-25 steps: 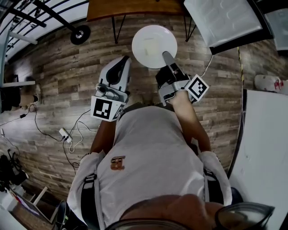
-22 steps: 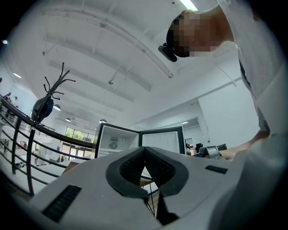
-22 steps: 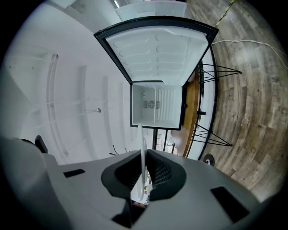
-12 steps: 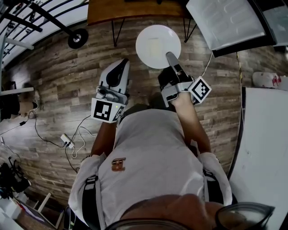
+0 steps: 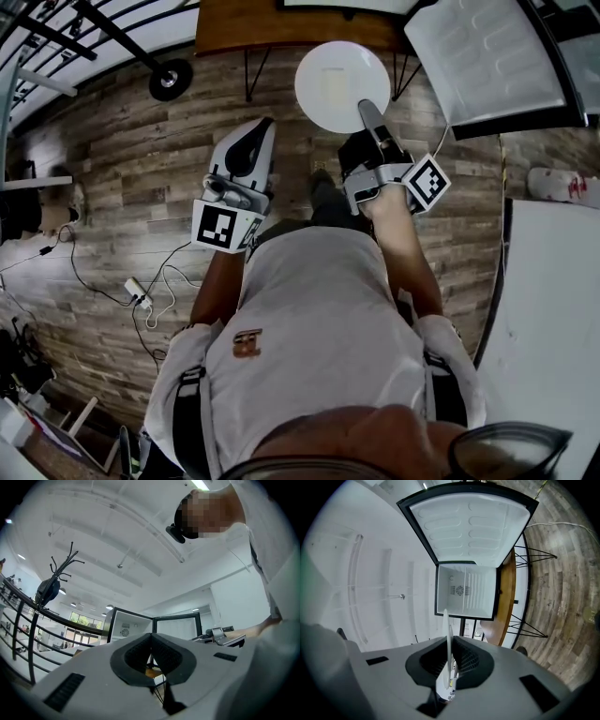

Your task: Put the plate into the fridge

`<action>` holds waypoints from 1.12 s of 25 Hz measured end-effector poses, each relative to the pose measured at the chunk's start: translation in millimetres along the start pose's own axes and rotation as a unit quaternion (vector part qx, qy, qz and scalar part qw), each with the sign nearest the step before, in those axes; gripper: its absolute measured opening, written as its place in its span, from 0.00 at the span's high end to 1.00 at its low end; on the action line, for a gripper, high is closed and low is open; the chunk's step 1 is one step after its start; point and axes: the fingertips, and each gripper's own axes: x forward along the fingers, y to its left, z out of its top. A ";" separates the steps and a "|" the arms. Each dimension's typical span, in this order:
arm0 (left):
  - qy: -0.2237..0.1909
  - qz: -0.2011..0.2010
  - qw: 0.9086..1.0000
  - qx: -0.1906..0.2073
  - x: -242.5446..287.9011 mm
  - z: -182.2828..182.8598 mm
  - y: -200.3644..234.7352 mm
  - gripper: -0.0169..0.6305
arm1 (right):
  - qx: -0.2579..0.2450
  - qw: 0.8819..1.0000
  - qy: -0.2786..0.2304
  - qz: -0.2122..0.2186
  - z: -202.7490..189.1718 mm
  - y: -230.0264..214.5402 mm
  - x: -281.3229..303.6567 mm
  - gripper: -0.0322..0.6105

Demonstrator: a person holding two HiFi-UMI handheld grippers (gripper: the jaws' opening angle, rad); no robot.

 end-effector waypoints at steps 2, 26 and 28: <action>-0.001 0.002 1.000 0.006 4.4 -0.6 1.6 0.95 | 0.001 1.000 -0.002 -0.001 5.3 -1.1 5.8 0.89; 0.013 0.042 0.999 0.019 242.5 -28.0 119.8 0.95 | 0.010 1.000 0.000 -0.018 181.7 -9.9 260.5 0.89; 0.014 0.048 0.999 0.021 268.1 -30.0 133.3 0.95 | 0.012 1.000 0.005 -0.019 197.2 -11.4 289.9 0.89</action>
